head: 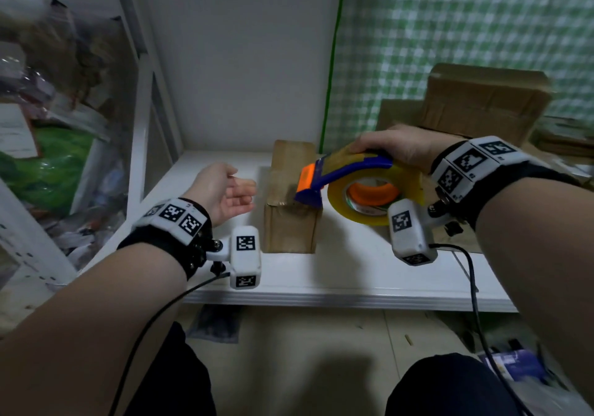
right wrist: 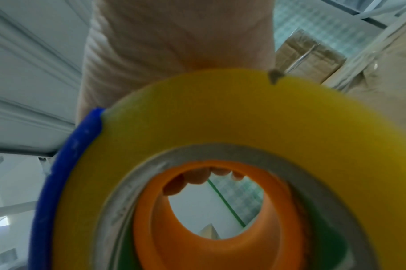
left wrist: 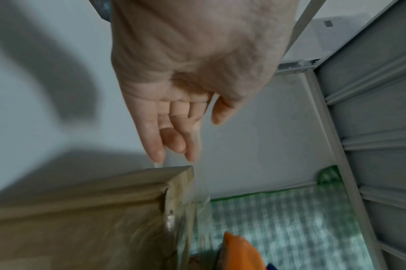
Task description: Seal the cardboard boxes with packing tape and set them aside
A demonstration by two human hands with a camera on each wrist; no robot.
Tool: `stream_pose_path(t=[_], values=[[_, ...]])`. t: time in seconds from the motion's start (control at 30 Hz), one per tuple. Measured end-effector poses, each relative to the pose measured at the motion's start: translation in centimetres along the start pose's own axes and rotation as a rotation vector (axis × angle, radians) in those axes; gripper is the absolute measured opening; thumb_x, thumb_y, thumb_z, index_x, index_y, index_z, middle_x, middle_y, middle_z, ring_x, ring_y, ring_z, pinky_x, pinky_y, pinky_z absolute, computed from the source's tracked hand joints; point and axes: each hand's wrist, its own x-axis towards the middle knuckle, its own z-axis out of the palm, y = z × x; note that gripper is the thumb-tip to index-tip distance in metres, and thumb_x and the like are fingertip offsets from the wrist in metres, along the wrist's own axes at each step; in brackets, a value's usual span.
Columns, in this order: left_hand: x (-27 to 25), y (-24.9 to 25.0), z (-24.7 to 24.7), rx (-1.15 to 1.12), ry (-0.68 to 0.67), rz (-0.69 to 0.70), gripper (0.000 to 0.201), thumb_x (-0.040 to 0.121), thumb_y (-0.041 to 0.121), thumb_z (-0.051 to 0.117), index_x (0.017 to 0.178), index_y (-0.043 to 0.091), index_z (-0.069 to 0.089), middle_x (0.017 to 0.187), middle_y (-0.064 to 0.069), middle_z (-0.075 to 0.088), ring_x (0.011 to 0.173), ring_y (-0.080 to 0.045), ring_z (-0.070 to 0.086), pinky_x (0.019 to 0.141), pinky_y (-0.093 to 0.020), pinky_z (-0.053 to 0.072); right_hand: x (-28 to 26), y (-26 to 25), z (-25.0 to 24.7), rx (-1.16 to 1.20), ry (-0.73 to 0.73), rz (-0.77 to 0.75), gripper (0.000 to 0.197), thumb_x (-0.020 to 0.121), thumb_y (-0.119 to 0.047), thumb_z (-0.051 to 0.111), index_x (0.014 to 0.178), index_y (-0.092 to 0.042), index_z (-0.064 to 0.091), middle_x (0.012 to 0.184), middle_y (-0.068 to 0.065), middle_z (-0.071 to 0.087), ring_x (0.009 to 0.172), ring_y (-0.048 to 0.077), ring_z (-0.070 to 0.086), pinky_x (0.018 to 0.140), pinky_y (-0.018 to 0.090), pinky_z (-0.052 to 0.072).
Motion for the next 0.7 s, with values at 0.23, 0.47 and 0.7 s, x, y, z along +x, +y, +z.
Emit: stream_pose_path(t=[0.23,0.47,0.7], values=[[0.0,-2.1,0.3,0.103,0.119,0.154,0.016,0.088,0.008,0.063,0.074,0.006,0.056,0.052,-0.004,0.059,0.034,-0.005,0.045,0.047,-0.019,0.052,0.2,-0.6,1.0,-0.091,0.029,0.016,0.046,0.062,-0.053,0.074,0.085,-0.014,0.074,0.083,0.009,0.074,0.079,0.026,0.069,0.085,0.039,0.054],[0.3,-3.3,0.6,0.113,0.143,0.207,0.010,0.087,0.006,0.064,0.083,0.002,0.056,0.063,-0.011,0.057,0.030,-0.005,0.044,0.042,-0.016,0.046,0.5,-0.7,1.3,-0.160,0.036,0.049,0.043,0.062,-0.053,0.073,0.084,-0.016,0.074,0.080,0.007,0.074,0.076,0.024,0.069,0.079,0.036,0.055],[1.3,-4.1,0.2,0.142,0.170,0.196,0.013,0.087,0.009,0.065,0.080,0.003,0.056,0.064,-0.010,0.058,0.035,-0.007,0.044,0.040,-0.015,0.043,0.7,-0.6,1.6,-0.200,0.051,0.072,0.046,0.064,-0.055,0.072,0.086,-0.014,0.073,0.087,0.009,0.074,0.080,0.025,0.069,0.081,0.036,0.054]])
